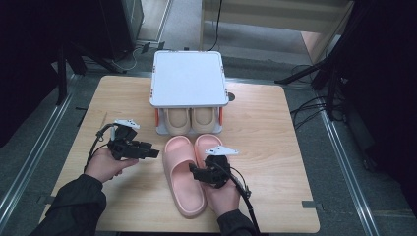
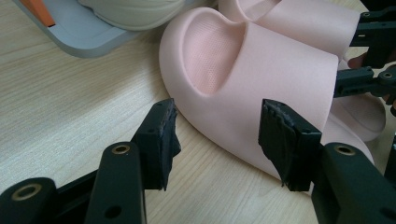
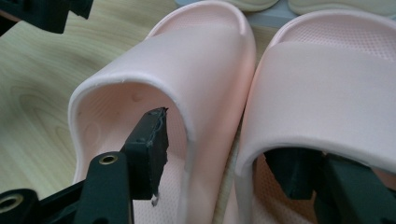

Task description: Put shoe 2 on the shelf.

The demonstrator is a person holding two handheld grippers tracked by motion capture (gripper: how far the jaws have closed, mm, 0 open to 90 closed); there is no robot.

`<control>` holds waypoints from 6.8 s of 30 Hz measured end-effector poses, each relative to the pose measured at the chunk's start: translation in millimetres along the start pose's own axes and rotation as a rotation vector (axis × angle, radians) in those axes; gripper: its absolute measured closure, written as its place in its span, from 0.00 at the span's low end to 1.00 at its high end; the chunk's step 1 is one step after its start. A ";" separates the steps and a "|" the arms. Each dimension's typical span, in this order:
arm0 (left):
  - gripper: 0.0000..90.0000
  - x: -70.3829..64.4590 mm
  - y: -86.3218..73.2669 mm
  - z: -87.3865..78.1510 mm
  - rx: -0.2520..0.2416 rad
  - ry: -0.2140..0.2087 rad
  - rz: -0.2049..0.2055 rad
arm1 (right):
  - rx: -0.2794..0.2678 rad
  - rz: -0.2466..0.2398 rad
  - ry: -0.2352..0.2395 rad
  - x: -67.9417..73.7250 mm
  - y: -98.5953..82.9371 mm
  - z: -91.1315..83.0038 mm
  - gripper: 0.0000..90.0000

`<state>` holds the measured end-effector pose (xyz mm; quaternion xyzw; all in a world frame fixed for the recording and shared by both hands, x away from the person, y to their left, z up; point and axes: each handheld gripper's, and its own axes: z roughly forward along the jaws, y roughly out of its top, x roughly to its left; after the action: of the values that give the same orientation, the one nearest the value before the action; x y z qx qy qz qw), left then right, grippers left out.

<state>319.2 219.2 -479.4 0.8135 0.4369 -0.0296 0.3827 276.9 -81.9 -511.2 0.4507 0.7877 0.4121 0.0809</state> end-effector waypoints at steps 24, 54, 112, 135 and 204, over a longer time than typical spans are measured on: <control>0.52 1.4 0.1 -0.9 0.000 0.000 0.002 | 0.012 0.020 -0.033 -6.9 4.6 -0.2 0.85; 0.50 5.7 -20.0 -27.5 -0.060 0.052 -0.040 | 0.121 -0.346 0.346 -12.4 31.1 -26.3 0.86; 0.49 11.4 -52.6 -49.7 -0.079 0.094 -0.109 | 0.078 -0.418 0.285 -1.8 233.0 -51.8 0.85; 0.50 10.7 -49.4 -46.1 -0.072 0.080 -0.086 | -0.001 0.033 -0.218 -29.8 306.3 31.5 0.85; 0.49 13.8 -21.9 -22.4 -0.026 0.052 -0.023 | -0.026 0.023 -0.056 -28.6 257.4 -2.0 0.64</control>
<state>305.2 250.3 -482.0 0.8040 0.4563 -0.0074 0.3812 458.1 -39.8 -331.0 0.4700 0.7744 0.4105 0.1042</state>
